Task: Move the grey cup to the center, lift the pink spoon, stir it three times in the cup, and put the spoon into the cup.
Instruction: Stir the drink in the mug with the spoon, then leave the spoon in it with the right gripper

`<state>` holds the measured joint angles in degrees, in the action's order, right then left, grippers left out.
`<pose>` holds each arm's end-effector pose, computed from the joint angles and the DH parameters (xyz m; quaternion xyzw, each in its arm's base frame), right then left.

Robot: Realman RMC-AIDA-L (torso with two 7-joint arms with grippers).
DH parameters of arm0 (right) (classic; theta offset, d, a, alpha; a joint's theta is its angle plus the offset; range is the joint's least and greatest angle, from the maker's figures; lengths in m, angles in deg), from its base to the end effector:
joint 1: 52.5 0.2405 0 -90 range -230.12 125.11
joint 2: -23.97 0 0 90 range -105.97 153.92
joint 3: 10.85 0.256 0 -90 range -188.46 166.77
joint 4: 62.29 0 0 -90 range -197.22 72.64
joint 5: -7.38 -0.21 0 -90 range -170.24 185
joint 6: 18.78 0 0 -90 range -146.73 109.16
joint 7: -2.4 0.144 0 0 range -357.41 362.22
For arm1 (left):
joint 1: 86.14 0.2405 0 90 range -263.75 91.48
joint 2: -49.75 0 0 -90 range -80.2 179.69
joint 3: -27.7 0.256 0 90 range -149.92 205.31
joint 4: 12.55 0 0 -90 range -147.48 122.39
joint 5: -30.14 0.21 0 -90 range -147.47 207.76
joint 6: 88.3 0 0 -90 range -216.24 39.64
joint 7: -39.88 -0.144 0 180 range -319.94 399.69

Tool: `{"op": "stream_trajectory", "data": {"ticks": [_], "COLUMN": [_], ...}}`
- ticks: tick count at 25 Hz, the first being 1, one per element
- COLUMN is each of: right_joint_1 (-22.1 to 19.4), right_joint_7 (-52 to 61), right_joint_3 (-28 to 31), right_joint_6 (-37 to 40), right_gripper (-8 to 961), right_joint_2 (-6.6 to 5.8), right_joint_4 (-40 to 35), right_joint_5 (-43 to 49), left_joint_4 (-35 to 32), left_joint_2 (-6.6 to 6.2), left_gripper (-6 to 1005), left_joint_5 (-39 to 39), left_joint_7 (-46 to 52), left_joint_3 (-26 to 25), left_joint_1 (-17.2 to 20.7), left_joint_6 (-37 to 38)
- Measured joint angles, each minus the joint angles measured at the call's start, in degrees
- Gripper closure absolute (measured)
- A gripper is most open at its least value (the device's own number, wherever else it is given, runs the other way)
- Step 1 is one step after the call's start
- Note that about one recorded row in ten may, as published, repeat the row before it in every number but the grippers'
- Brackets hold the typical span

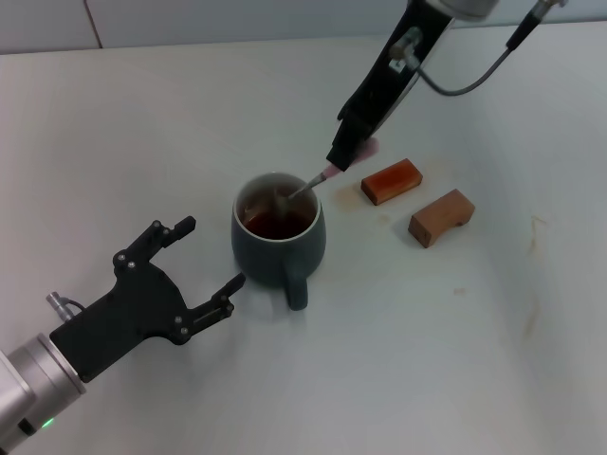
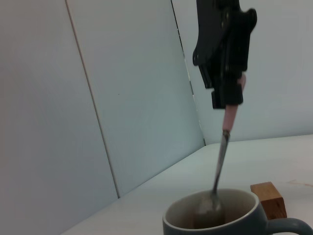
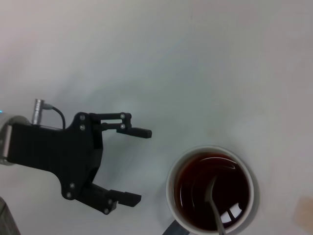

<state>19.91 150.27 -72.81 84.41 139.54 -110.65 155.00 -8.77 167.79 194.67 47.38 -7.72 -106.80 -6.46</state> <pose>0.0418 0.4055 0.0040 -0.9293 0.3097 -0.1973 0.0404 -0.3069 0.2431 -0.0738 -0.8922 -0.0259 -0.2819 0.3519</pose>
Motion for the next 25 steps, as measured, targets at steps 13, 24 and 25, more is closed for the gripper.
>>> {"op": "stream_trajectory", "data": {"ticks": [13,24,25], "right_joint_1": [3.65,4.55,4.71], "right_joint_7": [-1.3,-1.35,-1.46], "right_joint_3": [-2.6,-2.04,-2.12], "right_joint_6": [-6.5,-4.08,-4.3], "right_gripper": [834,834,834], "right_joint_2": [2.04,3.01,3.17], "right_joint_4": [4.99,4.98,5.09], "right_joint_5": [6.24,3.24,2.97], "left_joint_4": [0.0,0.0,0.0], "left_joint_2": [-0.01,-0.01,-0.01], "left_gripper": [139,140,140], "left_joint_5": [0.1,0.15,0.15], "left_joint_7": [-0.13,-0.13,-0.13], "left_joint_3": [0.0,0.0,0.0], "left_joint_1": [0.38,0.63,0.64], "left_joint_6": [0.28,0.34,0.34]}}
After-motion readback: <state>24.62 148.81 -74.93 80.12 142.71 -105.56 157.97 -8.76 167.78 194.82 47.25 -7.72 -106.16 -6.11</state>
